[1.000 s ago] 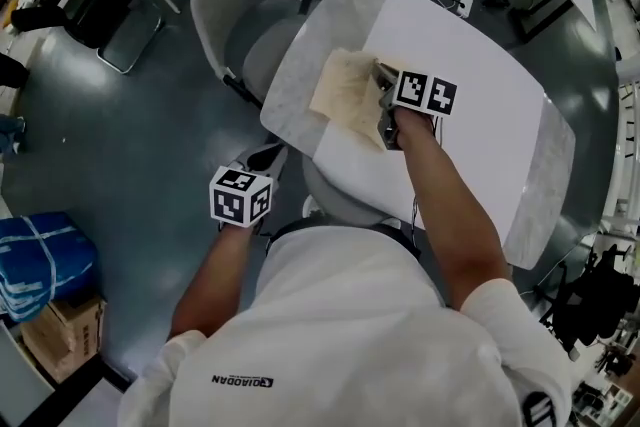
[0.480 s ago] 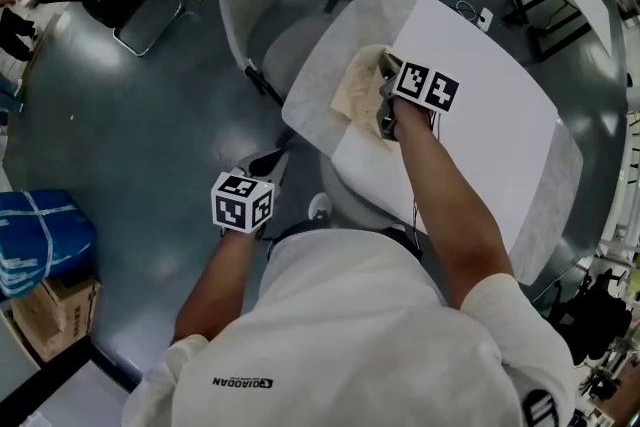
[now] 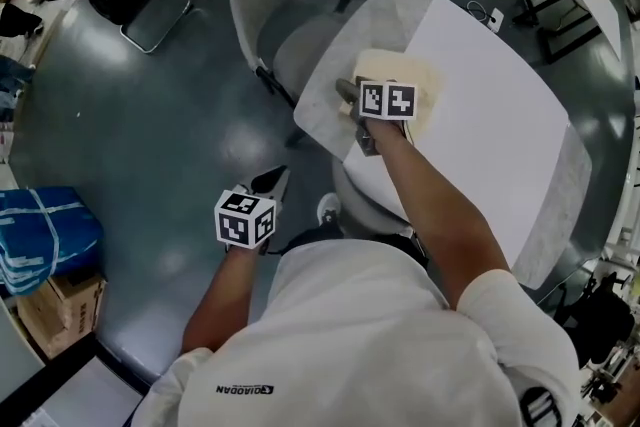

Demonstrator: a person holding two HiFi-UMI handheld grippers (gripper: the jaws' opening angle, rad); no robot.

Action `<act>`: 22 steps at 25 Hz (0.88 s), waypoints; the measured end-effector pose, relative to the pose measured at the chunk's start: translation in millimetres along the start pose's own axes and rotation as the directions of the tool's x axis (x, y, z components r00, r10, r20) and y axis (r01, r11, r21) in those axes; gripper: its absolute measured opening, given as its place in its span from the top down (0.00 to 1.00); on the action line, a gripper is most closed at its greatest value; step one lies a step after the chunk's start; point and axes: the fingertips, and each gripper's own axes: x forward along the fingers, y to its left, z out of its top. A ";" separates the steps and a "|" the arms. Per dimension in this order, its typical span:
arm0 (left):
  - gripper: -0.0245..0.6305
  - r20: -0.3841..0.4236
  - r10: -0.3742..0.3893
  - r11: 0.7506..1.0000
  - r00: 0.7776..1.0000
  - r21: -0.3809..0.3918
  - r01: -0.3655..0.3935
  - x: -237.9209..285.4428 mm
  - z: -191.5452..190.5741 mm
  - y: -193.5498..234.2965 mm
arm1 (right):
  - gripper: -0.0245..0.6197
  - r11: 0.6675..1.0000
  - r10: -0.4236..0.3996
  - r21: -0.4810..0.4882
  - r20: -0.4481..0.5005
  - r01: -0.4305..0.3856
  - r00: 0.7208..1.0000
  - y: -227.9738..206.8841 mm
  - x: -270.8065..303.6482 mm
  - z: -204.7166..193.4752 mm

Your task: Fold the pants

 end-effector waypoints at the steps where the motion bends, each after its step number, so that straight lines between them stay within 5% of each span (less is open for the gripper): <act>1: 0.92 -0.003 0.000 1.000 1.000 -0.002 0.000 1.0 -1.6 0.9 | 0.60 1.000 0.017 -0.012 -0.018 -0.018 1.000 2.5 1.8 -4.7; 5: 0.92 -0.008 -0.015 1.000 1.000 0.004 0.015 7.7 0.3 -0.8 | 0.61 0.994 -0.001 -0.113 -0.067 -0.007 0.998 -4.0 -7.0 -13.3; 9: 0.92 -0.005 -0.052 0.998 0.999 0.040 0.052 16.8 10.4 -8.4 | 0.61 0.988 -0.033 -0.151 -0.015 0.030 0.999 -15.7 -38.8 -3.6; 16: 0.92 0.024 -0.109 0.984 0.994 0.146 0.104 25.4 40.7 -41.9 | 0.72 0.999 -0.022 -0.028 0.172 0.027 0.985 -33.4 -145.9 -11.7; 22: 0.92 0.053 -0.174 0.961 0.983 0.228 0.158 29.4 62.6 -101.8 | 0.86 0.997 0.003 0.072 0.323 -0.028 0.946 -38.4 -243.9 -40.0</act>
